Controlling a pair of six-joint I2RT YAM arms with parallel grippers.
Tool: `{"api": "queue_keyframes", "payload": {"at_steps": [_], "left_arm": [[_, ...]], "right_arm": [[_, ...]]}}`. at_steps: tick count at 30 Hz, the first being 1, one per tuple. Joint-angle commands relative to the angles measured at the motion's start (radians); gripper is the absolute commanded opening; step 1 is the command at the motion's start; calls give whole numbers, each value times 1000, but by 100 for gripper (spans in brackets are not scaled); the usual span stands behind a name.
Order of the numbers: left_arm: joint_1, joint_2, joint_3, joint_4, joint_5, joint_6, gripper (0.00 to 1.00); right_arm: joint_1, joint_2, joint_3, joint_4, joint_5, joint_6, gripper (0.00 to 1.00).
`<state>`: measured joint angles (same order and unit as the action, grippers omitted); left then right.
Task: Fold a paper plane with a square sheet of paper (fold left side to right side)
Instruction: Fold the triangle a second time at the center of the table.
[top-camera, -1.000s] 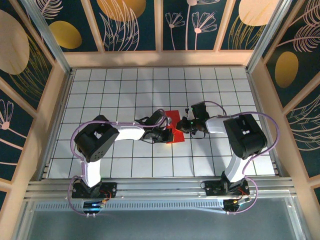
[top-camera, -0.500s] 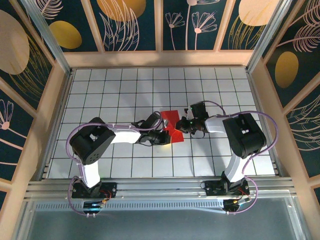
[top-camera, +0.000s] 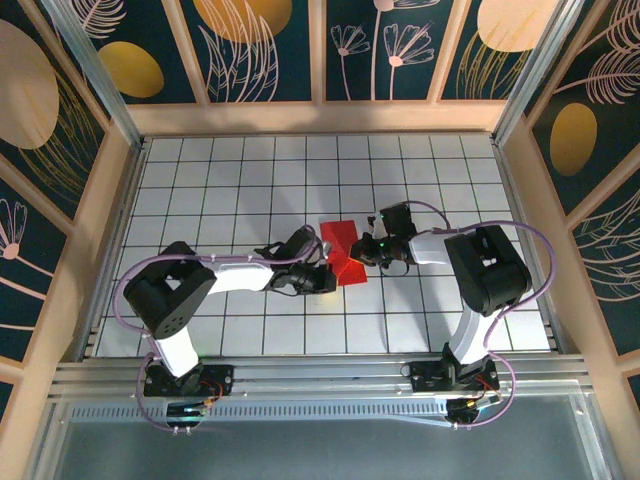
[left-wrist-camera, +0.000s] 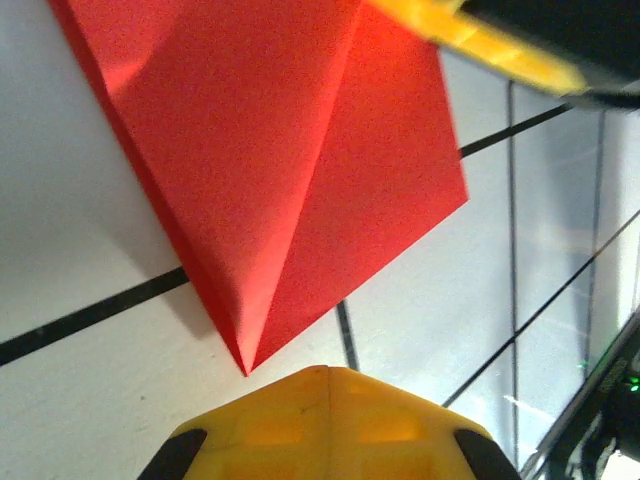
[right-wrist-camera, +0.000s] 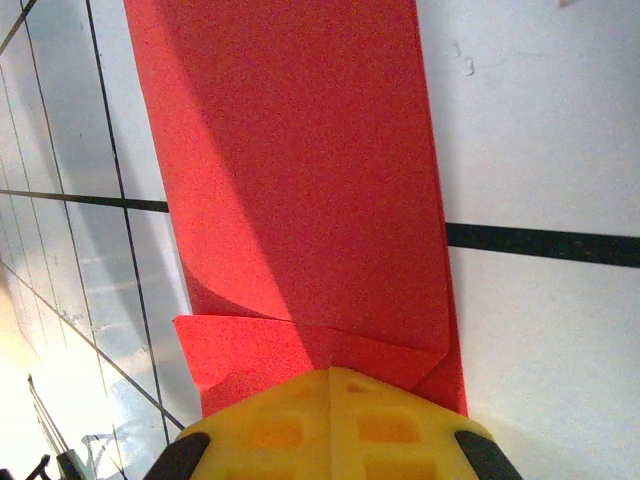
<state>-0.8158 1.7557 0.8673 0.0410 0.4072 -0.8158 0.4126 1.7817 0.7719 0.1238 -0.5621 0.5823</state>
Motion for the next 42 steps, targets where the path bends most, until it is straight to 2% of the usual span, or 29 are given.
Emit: {"api": "queue_keyframes", "payload": {"at_steps": [1,20,42], "left_arm": [[23,-27,64,-55,-27,21,0],[28,235,295,-75,-49,95,0],[27,120,158,-91,-68,116,0]], "right_arm": [[14,56,-25,-108,85,-16,0],[20,57,-33,-109,86,-13,0],[19,70,-14,-129,97,-24,0]]}}
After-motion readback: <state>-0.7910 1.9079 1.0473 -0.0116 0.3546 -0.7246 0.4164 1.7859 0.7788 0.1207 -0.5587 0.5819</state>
